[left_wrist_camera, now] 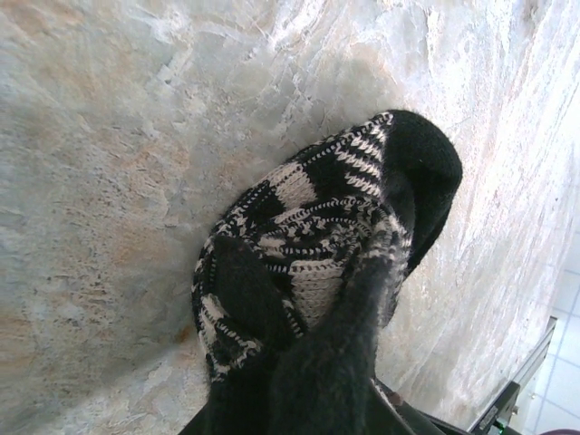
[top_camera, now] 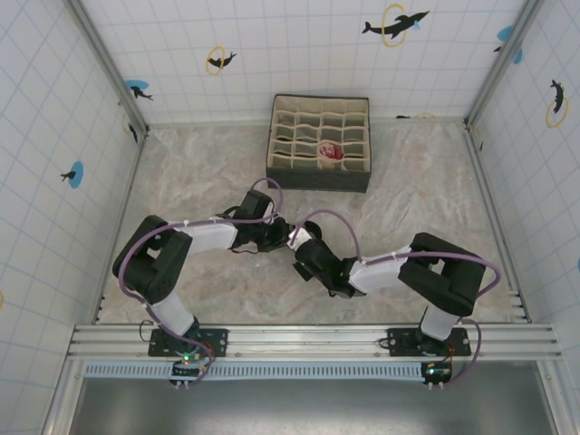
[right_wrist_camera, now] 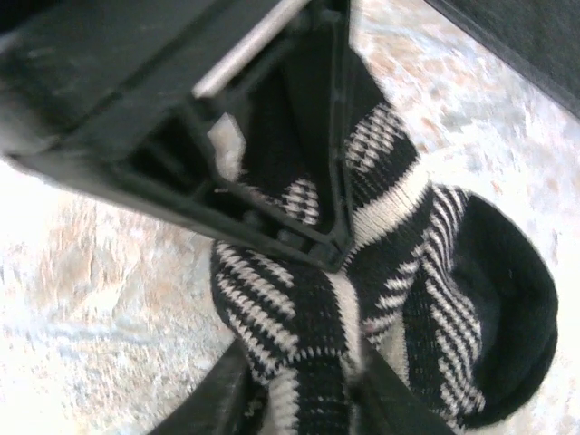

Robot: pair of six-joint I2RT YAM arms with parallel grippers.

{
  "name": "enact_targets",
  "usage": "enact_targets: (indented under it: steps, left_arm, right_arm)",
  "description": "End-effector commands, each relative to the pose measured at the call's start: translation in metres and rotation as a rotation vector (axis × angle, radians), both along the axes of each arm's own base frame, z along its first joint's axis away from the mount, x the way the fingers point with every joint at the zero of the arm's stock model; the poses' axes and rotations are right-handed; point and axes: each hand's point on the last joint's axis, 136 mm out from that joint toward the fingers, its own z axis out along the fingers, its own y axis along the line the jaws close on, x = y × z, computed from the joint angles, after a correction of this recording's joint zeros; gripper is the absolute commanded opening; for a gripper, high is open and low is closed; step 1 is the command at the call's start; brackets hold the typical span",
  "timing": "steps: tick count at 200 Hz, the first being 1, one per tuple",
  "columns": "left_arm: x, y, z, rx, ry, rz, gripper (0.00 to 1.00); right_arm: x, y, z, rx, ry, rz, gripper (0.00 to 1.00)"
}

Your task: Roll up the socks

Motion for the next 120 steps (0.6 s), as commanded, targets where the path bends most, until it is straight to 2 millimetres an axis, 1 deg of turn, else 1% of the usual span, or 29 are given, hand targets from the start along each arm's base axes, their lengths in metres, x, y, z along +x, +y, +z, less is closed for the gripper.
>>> enact_targets:
  steps: [1,9,15,16,24,34,49,78,102,120]
  left_arm:
    - [-0.027,0.01,-0.012,0.048,0.106,-0.016,0.31]
    - [-0.027,0.011,-0.011,0.059,0.102,-0.012,0.44]
    - [-0.026,0.012,-0.009,0.067,0.097,-0.01,0.52]
    - [-0.026,0.013,-0.009,0.069,0.097,-0.009,0.56]
    - [-0.025,0.014,-0.006,0.075,0.087,-0.007,0.64]
    - [-0.023,0.015,-0.002,0.083,0.077,-0.003,0.7]
    - [-0.021,0.016,0.003,0.091,0.065,0.006,0.73]
    - [-0.01,0.022,0.013,0.095,0.032,0.051,0.75]
    - [0.001,0.027,0.029,0.058,-0.032,0.106,0.74]
    - [0.007,0.033,0.039,0.023,-0.075,0.152,0.75]
  right_arm:
    - [0.008,-0.004,-0.007,0.073,0.089,-0.063,0.01]
    - [0.006,-0.007,-0.014,0.081,0.123,-0.071,0.0]
    - [0.005,-0.008,-0.016,0.086,0.144,-0.077,0.0]
    - [0.004,-0.009,-0.017,0.085,0.148,-0.077,0.0]
    - [0.002,-0.01,-0.023,0.088,0.186,-0.078,0.0]
    - [0.0,-0.012,-0.03,0.092,0.229,-0.089,0.0]
    - [-0.001,-0.017,-0.038,0.104,0.278,-0.11,0.0]
    - [-0.003,-0.017,-0.049,0.164,0.389,-0.123,0.0]
    - [-0.004,-0.02,-0.051,0.231,0.455,-0.142,0.0]
    - [-0.004,-0.022,-0.052,0.315,0.535,-0.157,0.0]
